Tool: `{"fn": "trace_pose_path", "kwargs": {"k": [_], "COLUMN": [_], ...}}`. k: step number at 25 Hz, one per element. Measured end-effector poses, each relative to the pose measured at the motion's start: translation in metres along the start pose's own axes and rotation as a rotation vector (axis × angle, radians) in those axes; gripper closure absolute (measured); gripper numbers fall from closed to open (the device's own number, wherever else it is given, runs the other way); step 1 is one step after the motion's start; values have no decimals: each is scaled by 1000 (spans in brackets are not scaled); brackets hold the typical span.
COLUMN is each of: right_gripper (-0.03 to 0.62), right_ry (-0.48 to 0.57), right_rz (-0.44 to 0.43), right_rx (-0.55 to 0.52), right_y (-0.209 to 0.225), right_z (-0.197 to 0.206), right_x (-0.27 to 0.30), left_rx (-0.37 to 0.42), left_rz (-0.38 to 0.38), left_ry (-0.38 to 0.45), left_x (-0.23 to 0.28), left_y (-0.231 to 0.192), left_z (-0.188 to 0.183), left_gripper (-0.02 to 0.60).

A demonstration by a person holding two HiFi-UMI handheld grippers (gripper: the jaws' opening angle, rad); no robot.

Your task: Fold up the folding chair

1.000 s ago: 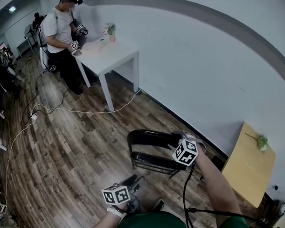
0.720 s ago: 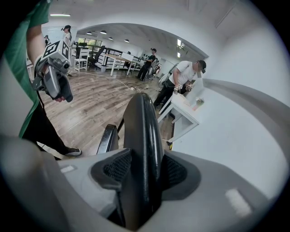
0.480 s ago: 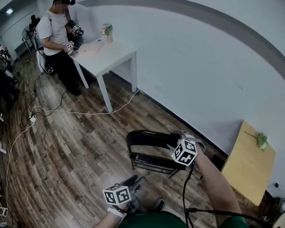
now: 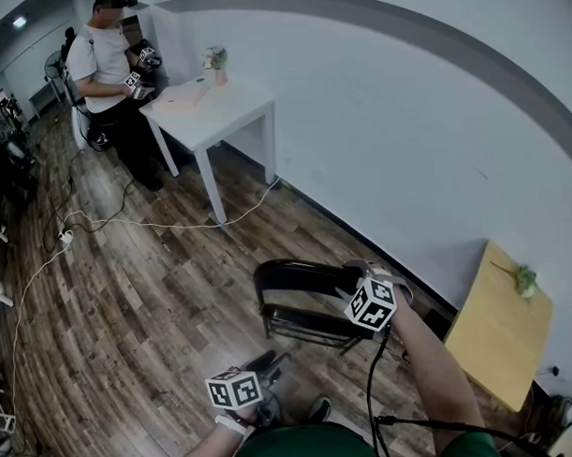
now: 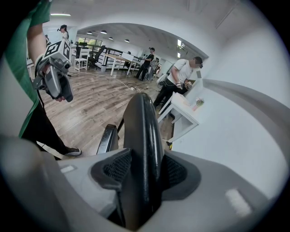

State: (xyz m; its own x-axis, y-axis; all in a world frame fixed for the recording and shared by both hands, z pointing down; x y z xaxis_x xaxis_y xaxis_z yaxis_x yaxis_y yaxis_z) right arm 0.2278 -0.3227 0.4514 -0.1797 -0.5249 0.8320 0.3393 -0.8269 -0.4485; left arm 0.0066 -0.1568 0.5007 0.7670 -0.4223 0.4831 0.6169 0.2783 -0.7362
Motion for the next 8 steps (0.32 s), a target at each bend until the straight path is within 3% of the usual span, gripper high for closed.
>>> {"fn": "trace_pose_path", "kwargs": {"k": [8], "right_gripper": [385], "right_ry": [1], "right_rz": [3], "right_rx": [1], "right_y": [-1], "right_z": [2], "right_x": [1], "left_rx": [5], "left_rz": [-32], "left_ry": [16], "left_x": [-2], "left_y": [-2], "left_z": [2], "left_gripper": [372]}}
Point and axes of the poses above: the fingertips, and each gripper's own axes: x forward along the fingers, y to its right, z out of its underside, the point moved 6 cm from there along -x, backward along the fingers, and after that the axes turned 10 degrees about -y, right-handed, at the moved point
